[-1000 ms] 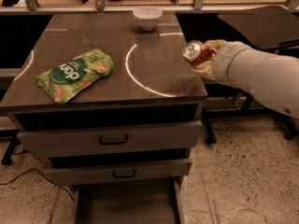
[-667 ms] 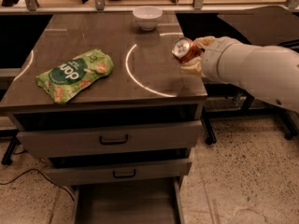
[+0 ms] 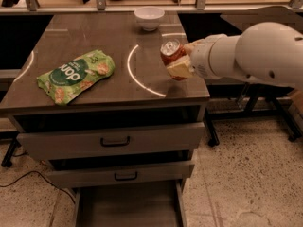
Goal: Pick coke can from bottom drawer and place on counter
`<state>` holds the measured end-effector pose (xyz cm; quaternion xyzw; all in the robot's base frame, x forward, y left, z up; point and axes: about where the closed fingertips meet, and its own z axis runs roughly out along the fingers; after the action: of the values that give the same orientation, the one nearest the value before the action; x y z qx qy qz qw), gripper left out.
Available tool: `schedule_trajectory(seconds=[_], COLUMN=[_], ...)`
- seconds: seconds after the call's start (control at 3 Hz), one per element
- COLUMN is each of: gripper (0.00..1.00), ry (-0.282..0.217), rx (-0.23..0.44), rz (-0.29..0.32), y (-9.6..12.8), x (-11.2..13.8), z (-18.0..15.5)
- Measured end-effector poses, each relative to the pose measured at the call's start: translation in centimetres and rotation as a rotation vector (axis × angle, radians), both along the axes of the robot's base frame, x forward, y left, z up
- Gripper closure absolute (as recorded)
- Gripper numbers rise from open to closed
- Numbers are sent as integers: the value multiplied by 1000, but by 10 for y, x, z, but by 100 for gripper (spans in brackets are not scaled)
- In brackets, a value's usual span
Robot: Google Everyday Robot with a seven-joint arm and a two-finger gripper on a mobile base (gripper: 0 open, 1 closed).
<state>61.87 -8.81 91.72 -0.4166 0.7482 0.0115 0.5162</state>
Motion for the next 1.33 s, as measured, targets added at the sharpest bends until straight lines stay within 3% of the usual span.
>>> schedule_trajectory(seconds=[0.33, 0.67, 1.0, 1.33], gripper=[100, 100, 100, 76], ry=[121, 172, 177, 114], rx=[185, 301, 395, 401], rz=[-10, -8, -12, 62], y=[18, 26, 23, 22], x=[7, 10, 16, 14], z=[-3, -5, -16, -34])
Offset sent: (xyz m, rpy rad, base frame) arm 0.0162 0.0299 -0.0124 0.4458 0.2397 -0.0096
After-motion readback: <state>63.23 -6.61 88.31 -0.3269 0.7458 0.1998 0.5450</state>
